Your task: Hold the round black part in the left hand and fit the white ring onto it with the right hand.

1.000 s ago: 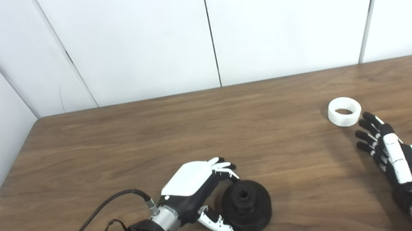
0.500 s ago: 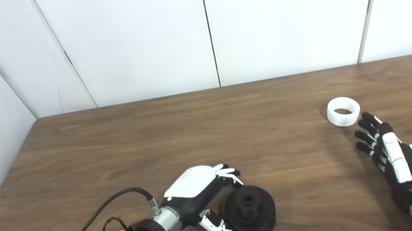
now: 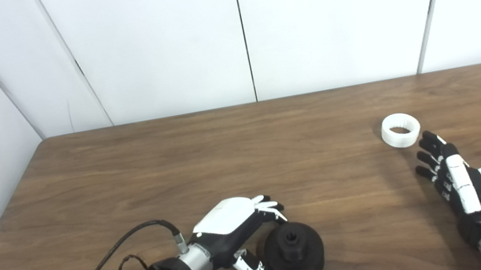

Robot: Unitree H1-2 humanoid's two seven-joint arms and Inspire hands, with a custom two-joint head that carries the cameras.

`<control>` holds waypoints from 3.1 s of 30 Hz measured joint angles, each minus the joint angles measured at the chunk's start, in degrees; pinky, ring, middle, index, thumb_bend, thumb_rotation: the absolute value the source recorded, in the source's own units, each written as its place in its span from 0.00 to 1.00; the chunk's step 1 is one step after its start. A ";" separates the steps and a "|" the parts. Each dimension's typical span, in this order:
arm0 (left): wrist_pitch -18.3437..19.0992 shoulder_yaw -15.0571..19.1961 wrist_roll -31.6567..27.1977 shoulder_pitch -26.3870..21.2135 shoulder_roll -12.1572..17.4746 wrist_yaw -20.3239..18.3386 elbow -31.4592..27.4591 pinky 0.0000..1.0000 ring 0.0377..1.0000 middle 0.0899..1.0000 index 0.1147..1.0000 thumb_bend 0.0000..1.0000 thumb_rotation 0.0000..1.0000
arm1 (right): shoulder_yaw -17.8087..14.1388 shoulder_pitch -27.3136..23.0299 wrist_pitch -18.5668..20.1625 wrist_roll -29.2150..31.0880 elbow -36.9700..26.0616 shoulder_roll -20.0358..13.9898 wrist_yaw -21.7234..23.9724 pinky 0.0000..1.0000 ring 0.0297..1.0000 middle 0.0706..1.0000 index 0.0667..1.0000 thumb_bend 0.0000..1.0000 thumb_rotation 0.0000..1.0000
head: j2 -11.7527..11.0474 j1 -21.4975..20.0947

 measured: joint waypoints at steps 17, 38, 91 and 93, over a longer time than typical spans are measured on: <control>-0.87 -0.04 -0.68 0.11 0.68 0.07 0.01 0.92 0.98 0.91 0.64 0.82 0.25 | 5.24 -18.22 6.81 -25.47 8.84 -12.86 -0.90 0.94 0.98 0.91 0.72 0.89 0.38 | 0.18 -0.18; -1.65 0.36 -0.82 0.62 0.72 0.50 0.03 0.93 0.98 0.91 0.60 0.82 0.25 | 7.44 -26.56 4.91 -27.47 27.06 -13.71 -1.24 0.92 0.99 0.93 0.69 0.95 0.37 | -0.35 -1.41; -0.94 0.69 -0.57 1.05 0.52 0.82 -0.20 0.91 0.98 0.91 0.60 0.83 0.25 | 13.51 -29.66 2.05 -29.00 35.12 -14.10 0.71 0.96 0.98 0.91 0.68 0.97 0.34 | 0.17 -0.88; -0.88 0.67 -0.52 1.04 0.50 0.82 -0.23 0.91 0.98 0.91 0.60 0.84 0.25 | 13.57 -29.73 2.06 -29.01 35.23 -14.10 0.71 0.96 0.98 0.91 0.67 0.97 0.33 | 0.18 -0.88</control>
